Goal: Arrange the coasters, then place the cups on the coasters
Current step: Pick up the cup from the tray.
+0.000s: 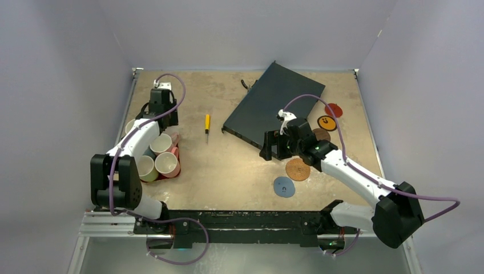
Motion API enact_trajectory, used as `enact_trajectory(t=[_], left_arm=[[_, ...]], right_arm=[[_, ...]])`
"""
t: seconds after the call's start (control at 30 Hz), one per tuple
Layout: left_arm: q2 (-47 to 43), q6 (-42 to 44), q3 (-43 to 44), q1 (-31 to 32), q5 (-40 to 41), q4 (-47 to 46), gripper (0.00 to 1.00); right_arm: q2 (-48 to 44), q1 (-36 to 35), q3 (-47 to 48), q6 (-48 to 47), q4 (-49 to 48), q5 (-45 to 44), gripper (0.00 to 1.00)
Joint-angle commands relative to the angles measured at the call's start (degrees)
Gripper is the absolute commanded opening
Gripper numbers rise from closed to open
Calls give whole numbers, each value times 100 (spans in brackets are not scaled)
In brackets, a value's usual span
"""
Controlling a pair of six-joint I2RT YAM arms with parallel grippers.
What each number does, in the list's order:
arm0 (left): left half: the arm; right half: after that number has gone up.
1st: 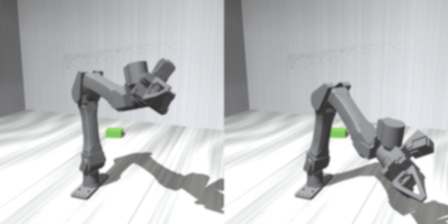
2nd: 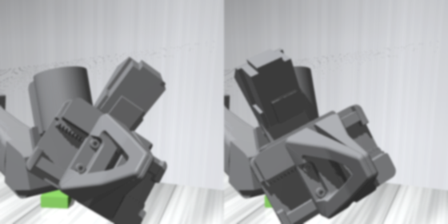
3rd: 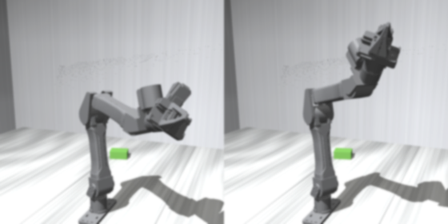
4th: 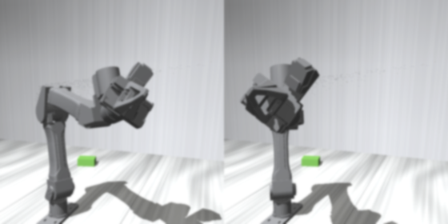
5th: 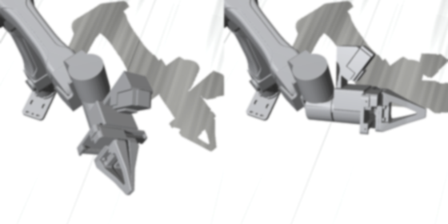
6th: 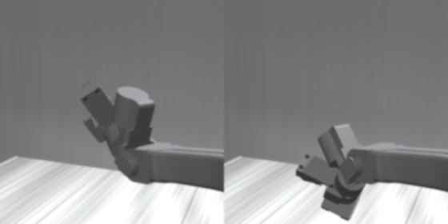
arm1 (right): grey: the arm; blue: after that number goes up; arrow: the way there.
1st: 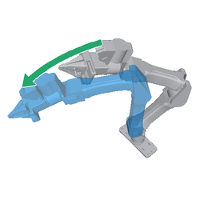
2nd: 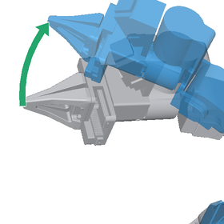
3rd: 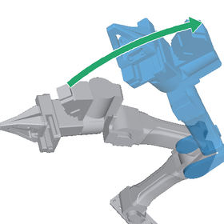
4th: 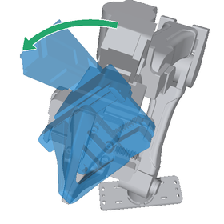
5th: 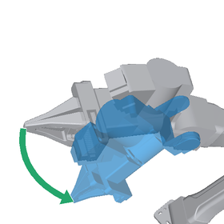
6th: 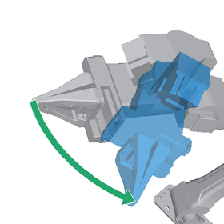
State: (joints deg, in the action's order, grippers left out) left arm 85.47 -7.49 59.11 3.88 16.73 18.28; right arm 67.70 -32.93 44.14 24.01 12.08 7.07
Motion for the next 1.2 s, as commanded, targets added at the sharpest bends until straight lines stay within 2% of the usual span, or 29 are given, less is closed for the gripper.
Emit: enact_trajectory(t=[0.0, 0.17, 0.33, 0.57, 0.97, 1.17], left_arm=[[52, -116, 21, -32, -509, 79, 47], [278, -37, 82, -36, -670, 251, 35], [440, 52, 113, -36, -592, 329, 27], [404, 239, 143, -25, -714, 255, 0], [25, 351, 514, -28, -802, -331, 0], [-130, 244, 775, 66, -306, -385, 0]], right_arm=[[-136, 32, -67, -2, -78, 49, 98], [-113, 32, -72, 6, -100, 66, 98], [-96, 32, -77, 12, -130, 74, 98], [-64, 31, -79, 21, -144, 75, 98], [-117, 32, -8, 21, -65, 36, 98], [-123, 35, -12, 24, -22, 41, 98]])
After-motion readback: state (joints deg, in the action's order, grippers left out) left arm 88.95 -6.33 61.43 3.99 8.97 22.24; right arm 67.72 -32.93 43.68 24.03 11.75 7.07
